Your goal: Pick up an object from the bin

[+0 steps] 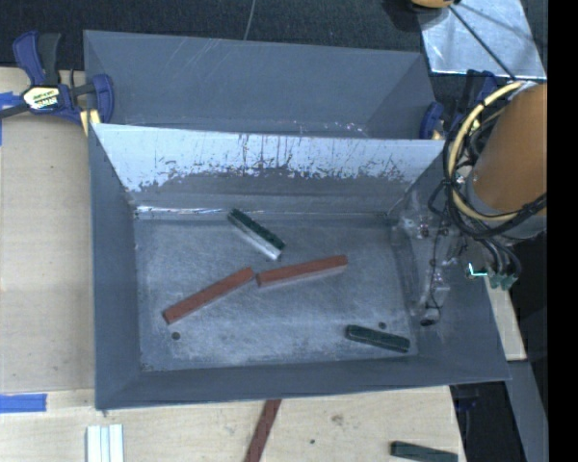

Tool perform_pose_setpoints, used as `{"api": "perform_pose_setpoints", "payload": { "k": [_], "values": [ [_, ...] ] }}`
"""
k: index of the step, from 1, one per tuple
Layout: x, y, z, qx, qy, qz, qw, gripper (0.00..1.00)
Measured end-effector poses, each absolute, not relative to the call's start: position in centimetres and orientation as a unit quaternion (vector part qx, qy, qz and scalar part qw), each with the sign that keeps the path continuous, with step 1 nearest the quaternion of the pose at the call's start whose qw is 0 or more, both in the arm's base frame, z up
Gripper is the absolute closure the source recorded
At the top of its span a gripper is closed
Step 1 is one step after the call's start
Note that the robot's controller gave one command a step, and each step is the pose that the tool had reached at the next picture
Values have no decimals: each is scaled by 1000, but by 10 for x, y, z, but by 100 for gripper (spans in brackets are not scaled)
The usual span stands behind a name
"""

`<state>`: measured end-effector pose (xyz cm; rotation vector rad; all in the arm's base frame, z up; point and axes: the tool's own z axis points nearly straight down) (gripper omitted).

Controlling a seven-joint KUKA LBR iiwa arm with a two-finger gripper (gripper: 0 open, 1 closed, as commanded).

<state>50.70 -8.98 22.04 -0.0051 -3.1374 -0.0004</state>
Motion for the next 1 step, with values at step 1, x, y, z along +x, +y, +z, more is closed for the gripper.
{"api": "perform_pose_setpoints", "payload": {
  "k": [1],
  "values": [
    [509,-89,224,0,-1000,0,-2,0]
  ]
}}
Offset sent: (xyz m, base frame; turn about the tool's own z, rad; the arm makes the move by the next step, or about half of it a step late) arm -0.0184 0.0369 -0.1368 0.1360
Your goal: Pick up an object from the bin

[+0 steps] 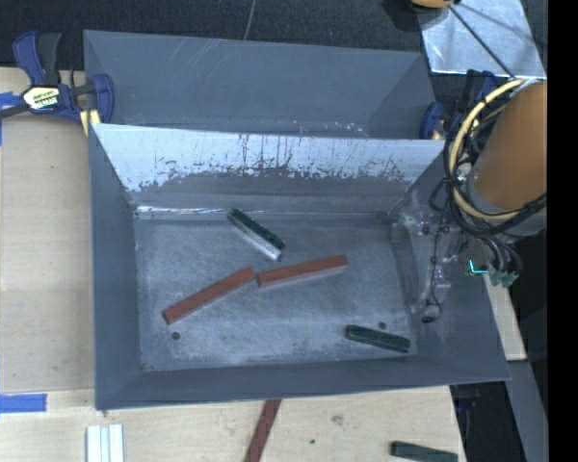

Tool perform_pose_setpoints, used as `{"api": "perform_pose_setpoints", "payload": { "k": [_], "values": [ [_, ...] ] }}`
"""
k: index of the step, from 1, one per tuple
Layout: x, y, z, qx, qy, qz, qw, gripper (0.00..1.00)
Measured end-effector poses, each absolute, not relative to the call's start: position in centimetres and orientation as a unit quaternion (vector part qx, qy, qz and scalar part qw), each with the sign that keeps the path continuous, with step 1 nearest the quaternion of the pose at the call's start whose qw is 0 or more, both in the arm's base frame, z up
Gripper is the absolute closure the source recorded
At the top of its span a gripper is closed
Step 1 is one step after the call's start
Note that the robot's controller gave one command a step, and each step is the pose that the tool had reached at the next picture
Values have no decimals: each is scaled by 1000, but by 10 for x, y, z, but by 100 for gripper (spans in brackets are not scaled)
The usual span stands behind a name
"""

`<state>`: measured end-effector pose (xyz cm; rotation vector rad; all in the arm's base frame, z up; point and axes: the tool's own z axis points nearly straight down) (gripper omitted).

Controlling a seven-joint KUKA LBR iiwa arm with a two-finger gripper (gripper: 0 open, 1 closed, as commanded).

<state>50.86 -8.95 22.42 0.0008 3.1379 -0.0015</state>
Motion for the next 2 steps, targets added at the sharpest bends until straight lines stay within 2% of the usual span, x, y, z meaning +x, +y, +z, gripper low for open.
{"api": "perform_pose_setpoints", "payload": {
  "k": [1,2],
  "values": [
    [503,-77,175,27,1000,-1,5,0],
    [498,-96,107,26,1000,-1,4,0]
  ]
}}
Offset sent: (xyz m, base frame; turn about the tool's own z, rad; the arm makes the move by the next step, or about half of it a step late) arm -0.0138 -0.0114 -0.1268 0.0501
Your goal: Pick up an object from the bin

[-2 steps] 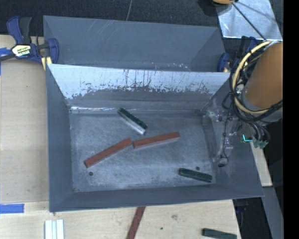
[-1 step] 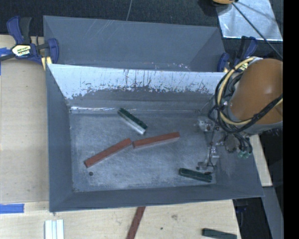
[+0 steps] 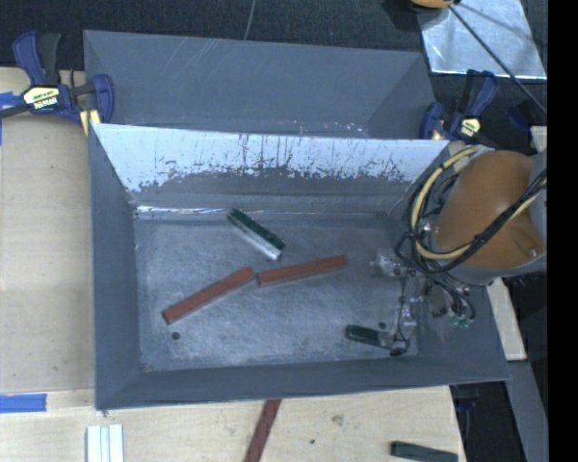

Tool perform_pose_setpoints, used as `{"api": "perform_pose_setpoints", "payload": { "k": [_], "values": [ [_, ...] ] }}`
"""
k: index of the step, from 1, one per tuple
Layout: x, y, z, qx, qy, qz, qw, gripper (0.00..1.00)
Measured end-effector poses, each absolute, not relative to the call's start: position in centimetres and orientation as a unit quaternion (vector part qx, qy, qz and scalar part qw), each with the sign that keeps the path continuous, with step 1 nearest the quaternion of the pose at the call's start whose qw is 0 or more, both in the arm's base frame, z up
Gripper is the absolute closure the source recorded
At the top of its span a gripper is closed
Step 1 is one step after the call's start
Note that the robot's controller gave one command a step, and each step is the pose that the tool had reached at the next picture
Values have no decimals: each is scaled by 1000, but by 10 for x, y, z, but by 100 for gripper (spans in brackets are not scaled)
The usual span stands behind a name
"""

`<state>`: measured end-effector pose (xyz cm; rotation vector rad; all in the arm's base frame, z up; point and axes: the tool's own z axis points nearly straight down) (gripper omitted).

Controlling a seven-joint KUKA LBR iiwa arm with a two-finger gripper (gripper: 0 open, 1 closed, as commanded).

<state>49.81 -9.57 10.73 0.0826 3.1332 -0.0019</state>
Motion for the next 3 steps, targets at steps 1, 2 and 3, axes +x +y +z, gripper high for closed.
{"api": "perform_pose_setpoints", "payload": {
  "k": [1,2,3],
  "values": [
    [490,-95,80,45,999,0,-2,0],
    [494,-90,71,48,999,0,2,100],
    [494,-90,71,48,999,0,2,100]
  ]
}}
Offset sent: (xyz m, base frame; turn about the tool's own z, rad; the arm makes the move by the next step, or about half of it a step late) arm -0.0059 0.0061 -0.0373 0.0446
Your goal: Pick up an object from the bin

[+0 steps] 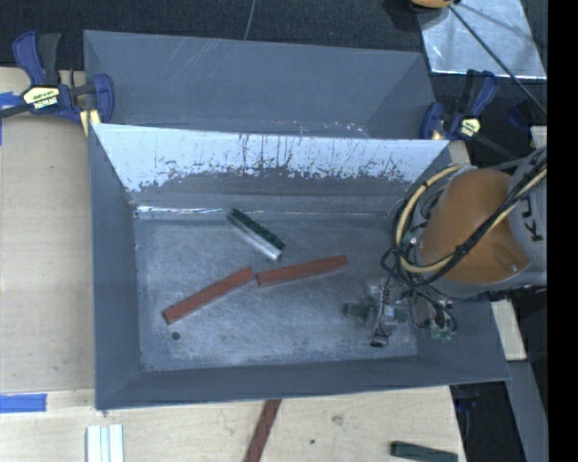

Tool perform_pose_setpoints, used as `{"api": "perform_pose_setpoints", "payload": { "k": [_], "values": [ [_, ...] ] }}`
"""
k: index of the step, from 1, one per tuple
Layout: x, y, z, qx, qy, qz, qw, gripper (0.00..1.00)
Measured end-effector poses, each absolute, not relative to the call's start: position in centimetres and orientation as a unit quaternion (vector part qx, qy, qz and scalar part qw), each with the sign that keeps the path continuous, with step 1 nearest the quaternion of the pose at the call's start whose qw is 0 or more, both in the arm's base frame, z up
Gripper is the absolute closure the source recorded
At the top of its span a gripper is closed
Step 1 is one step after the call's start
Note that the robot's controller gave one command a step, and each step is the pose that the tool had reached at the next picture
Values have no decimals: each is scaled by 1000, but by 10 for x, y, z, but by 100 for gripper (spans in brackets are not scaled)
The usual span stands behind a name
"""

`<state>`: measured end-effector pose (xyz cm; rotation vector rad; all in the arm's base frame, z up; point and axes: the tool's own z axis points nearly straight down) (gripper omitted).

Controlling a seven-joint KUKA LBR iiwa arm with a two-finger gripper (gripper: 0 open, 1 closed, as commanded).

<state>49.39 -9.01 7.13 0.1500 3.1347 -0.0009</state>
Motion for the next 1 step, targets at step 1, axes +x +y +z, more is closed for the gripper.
{"api": "perform_pose_setpoints", "payload": {
  "k": [1],
  "values": [
    [492,-83,202,51,999,0,2,100]
  ]
}}
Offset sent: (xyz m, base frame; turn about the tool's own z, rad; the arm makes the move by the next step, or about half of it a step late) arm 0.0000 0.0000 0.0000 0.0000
